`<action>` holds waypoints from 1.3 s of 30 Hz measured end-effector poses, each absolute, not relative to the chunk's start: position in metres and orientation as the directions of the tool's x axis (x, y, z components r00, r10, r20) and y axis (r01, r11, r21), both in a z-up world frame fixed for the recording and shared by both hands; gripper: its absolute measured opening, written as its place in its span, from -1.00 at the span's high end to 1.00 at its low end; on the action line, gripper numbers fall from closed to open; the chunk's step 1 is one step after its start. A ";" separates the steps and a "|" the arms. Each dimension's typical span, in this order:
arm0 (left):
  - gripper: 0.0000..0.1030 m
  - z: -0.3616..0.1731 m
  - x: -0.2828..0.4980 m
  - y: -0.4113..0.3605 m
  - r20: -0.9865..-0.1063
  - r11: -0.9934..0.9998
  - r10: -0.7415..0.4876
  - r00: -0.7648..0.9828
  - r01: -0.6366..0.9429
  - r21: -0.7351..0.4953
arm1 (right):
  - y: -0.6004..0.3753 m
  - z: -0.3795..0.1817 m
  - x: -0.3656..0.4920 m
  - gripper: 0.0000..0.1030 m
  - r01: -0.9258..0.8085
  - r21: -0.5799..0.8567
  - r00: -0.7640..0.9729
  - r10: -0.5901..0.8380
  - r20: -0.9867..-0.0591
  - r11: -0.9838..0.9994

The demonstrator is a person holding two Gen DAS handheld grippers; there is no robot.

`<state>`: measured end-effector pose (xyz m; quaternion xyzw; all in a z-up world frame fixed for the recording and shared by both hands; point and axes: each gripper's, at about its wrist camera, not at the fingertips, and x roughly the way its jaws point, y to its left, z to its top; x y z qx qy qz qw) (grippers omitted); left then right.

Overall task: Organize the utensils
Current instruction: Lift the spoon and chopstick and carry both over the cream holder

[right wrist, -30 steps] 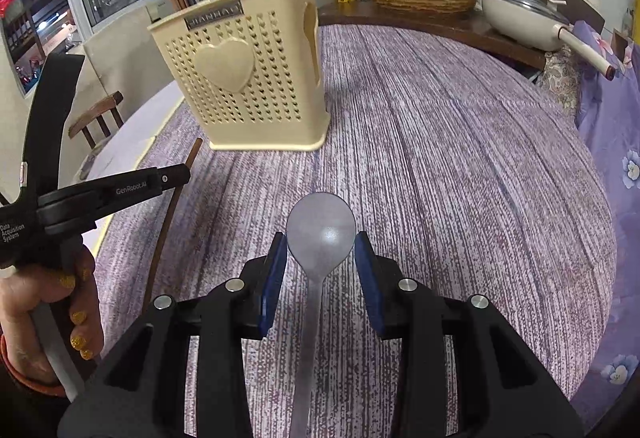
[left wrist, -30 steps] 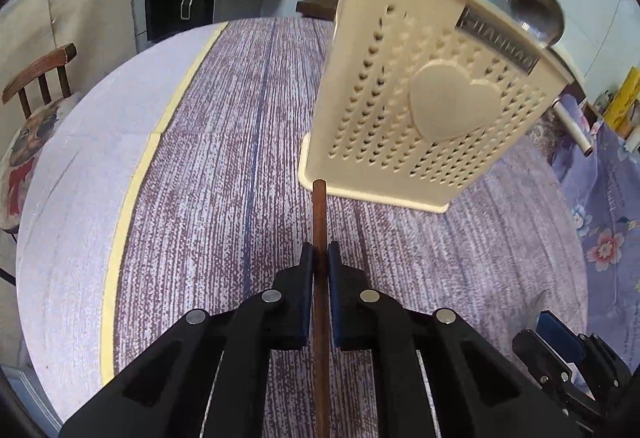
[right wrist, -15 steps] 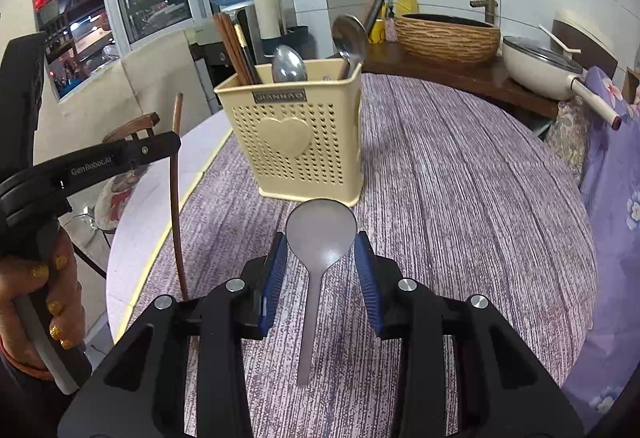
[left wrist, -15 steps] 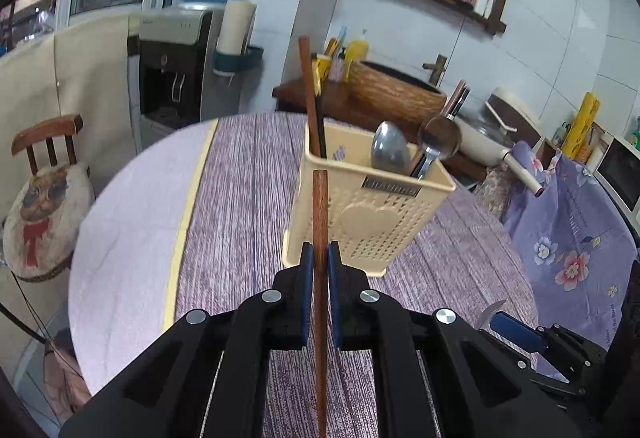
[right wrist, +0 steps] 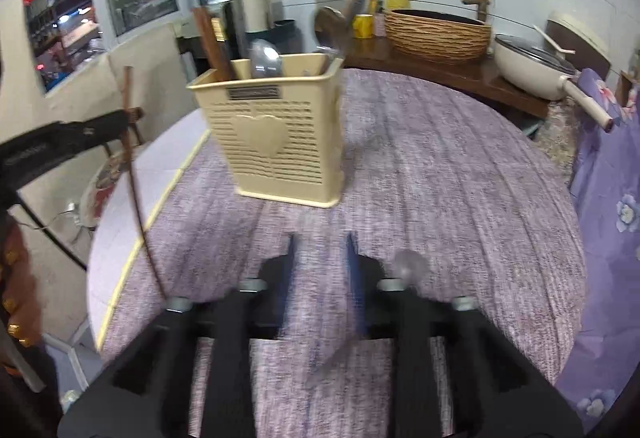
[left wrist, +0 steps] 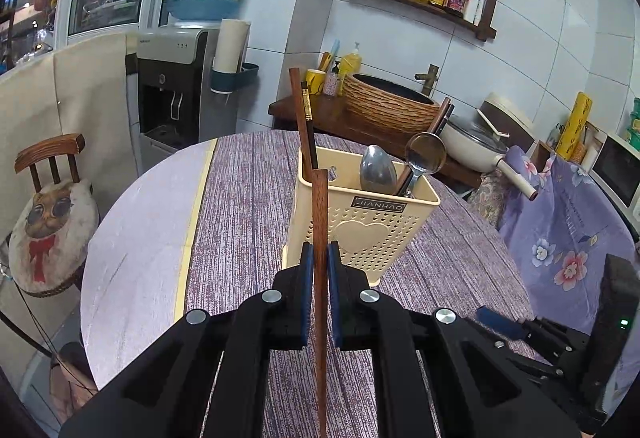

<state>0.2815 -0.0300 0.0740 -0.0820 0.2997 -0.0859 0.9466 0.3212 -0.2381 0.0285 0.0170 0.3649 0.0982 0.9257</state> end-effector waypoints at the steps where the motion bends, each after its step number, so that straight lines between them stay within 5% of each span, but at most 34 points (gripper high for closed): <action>1: 0.84 0.075 0.281 -0.029 -0.551 0.972 -0.212 0.807 0.113 -0.207 | -0.243 0.026 0.324 -0.33 -0.143 0.093 0.718 0.168 -0.675 0.985; 13: 0.84 0.079 0.272 -0.031 -0.535 0.967 -0.234 0.812 0.138 -0.213 | -0.269 -0.053 0.376 -0.24 0.054 0.063 0.543 0.024 -0.839 0.997; 22: 0.84 0.080 0.271 -0.032 -0.535 0.968 -0.230 0.813 0.136 -0.210 | -0.262 -0.057 0.391 0.28 0.071 0.031 0.540 -0.012 -0.842 0.997; 25: 0.84 0.079 0.271 -0.032 -0.535 0.968 -0.231 0.813 0.139 -0.208 | -0.256 -0.054 0.396 0.28 0.041 0.027 0.535 0.001 -0.845 0.999; 39: 0.84 0.080 0.271 -0.028 -0.534 0.969 -0.226 0.815 0.134 -0.205 | -0.244 0.028 0.342 0.28 -0.121 0.136 0.747 0.180 -0.640 0.983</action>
